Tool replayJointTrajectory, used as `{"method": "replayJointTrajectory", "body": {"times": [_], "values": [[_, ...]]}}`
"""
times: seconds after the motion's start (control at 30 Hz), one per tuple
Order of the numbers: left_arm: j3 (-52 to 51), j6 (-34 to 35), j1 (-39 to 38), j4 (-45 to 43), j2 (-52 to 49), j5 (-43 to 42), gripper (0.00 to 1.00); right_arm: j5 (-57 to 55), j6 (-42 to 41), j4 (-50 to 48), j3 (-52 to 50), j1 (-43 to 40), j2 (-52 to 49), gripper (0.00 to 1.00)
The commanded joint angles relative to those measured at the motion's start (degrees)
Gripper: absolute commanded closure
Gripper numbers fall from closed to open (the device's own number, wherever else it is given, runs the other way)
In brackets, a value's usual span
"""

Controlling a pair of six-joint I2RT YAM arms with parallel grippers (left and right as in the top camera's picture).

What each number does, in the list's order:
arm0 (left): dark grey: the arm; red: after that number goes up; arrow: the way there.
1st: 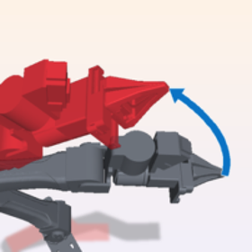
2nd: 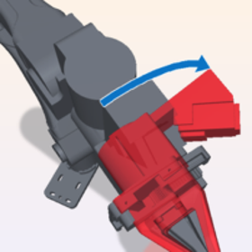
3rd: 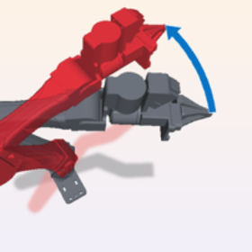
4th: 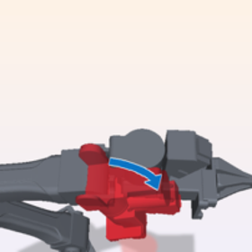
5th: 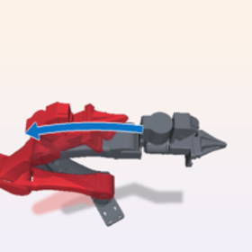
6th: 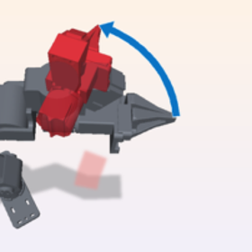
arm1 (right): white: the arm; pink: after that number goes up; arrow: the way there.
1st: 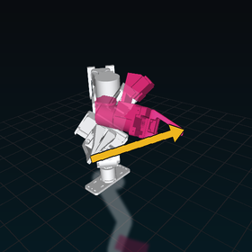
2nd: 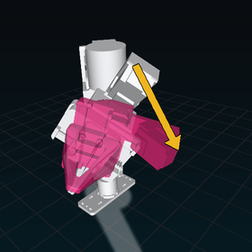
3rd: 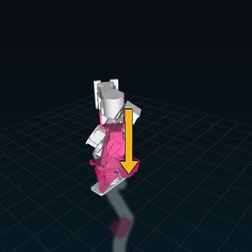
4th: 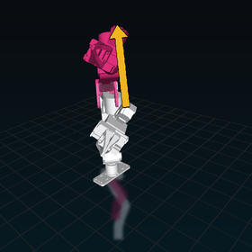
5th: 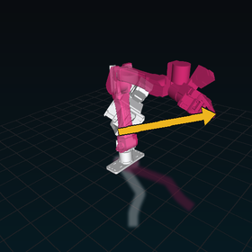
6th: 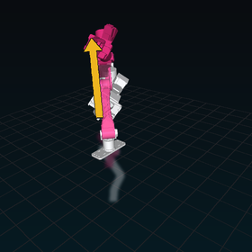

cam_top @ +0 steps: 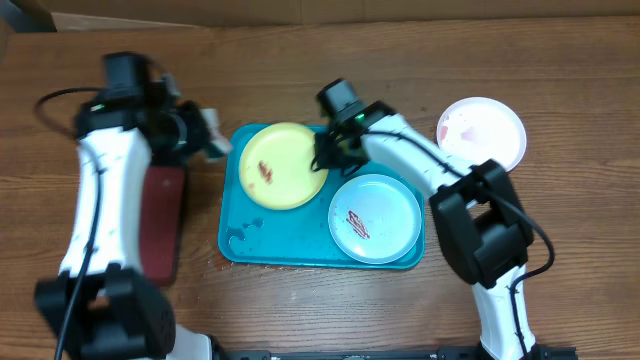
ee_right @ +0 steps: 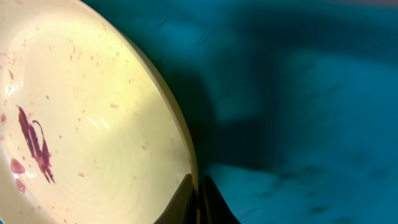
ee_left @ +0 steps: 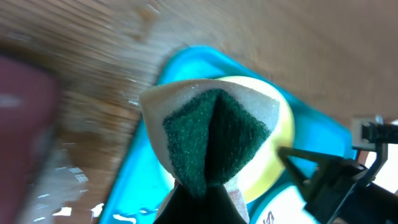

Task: Clean dirty plates on tray and stack at the side
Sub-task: 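Bring the sponge in the left gripper onto the yellow plate, then scrub the yellow plate with the sponge using the left gripper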

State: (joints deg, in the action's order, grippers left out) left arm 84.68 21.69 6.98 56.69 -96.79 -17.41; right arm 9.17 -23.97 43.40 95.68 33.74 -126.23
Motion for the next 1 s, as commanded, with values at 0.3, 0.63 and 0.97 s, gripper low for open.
{"method": "replayJointTrajectory", "body": {"times": [0.3, 0.63, 0.97], "values": [[0.11, -3.98, -10.34, -0.79, -14.82, -1.09, 0.96, 1.09, -8.31, 6.88, -0.04, 2.6, -0.92, 0.96], [0.11, 0.0, -17.68, -2.99, -23.06, -1.51, 0.96, 1.22, -9.09, 6.03, -0.07, 2.69, -1.09, 0.96], [0.13, 1.42, -17.62, 0.61, -27.06, 15.65, 0.96, 0.96, -9.07, 6.12, -0.07, 2.51, -1.09, 0.96]]}}
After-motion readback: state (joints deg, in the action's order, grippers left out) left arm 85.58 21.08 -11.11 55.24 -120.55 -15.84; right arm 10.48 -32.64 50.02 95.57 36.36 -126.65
